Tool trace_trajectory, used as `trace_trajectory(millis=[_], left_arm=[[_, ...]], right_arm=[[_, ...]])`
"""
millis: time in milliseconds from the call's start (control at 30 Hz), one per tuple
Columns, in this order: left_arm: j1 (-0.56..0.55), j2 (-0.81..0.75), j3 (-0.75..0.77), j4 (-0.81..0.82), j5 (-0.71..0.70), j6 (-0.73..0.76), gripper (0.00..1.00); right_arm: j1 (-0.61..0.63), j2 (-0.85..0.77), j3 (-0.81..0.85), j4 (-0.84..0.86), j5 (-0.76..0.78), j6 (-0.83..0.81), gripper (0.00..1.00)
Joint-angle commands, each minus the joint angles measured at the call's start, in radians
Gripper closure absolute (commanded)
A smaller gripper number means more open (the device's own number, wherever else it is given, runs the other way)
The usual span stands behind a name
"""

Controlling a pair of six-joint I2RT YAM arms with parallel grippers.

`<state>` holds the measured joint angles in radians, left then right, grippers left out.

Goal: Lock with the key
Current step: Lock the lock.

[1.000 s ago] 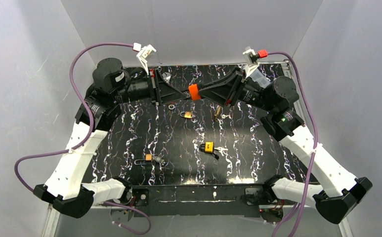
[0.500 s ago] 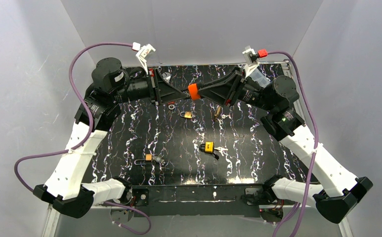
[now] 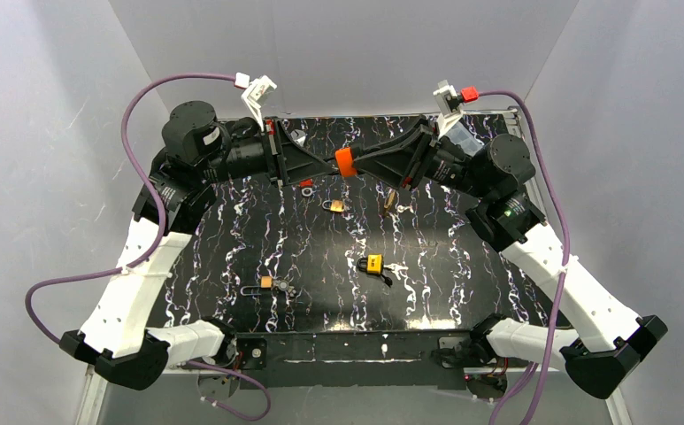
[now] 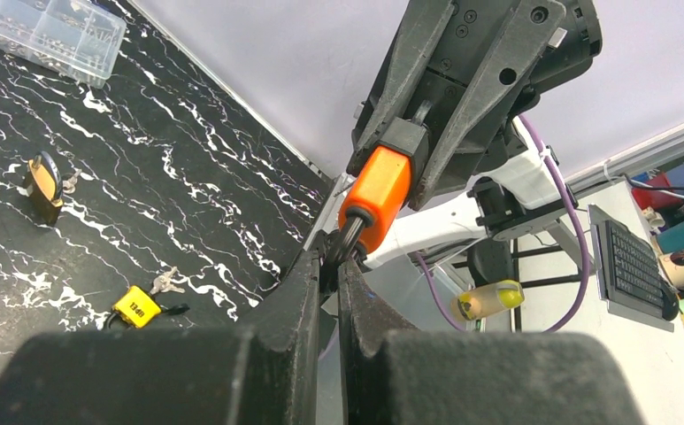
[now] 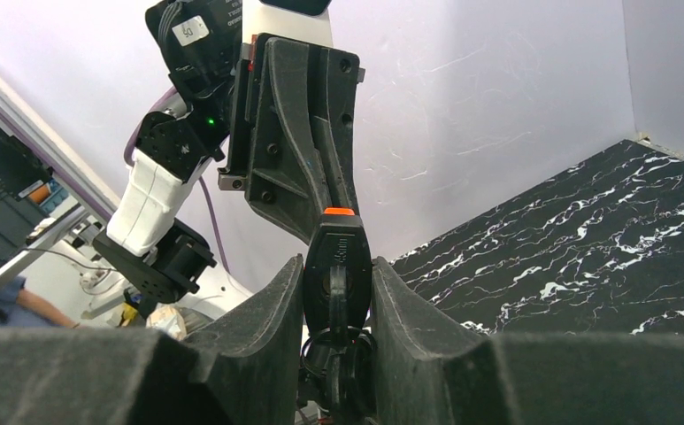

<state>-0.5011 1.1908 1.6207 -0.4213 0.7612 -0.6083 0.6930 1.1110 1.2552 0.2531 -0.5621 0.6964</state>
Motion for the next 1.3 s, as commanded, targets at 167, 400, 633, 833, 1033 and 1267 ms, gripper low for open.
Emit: trace_trajectory(millis=[167,400,633,833,1033,1267], left_arm=[[-0.044,0.045,0.061,0.194,0.038,-0.05,1.0],[-0.042,0.018,0.071,0.014,-0.112,0.066,1.0],[-0.042,-0.023,0.087,-0.2,-0.215,0.191,1.0],[-0.042,-0.036,0.104,-0.262,-0.224,0.207,1.0],[-0.042,-0.018,0.124,-0.283,-0.194,0.195,1.0],[-0.042,0.008,0.139,-0.273,-0.164,0.179,1.0]], right_arm=[[0.109,0.082,-0.008,-0.133,-0.168,-0.024,0.99],[0.06,0.056,-0.029,-0.13,-0.172,-0.012,0.82],[-0.19,-0.017,-0.186,0.157,-0.356,0.203,0.33],[-0.245,0.0,-0.246,0.353,-0.477,0.333,0.3],[-0.242,0.003,-0.217,0.278,-0.481,0.275,0.31],[-0.215,0.019,-0.148,0.095,-0.445,0.131,0.32]])
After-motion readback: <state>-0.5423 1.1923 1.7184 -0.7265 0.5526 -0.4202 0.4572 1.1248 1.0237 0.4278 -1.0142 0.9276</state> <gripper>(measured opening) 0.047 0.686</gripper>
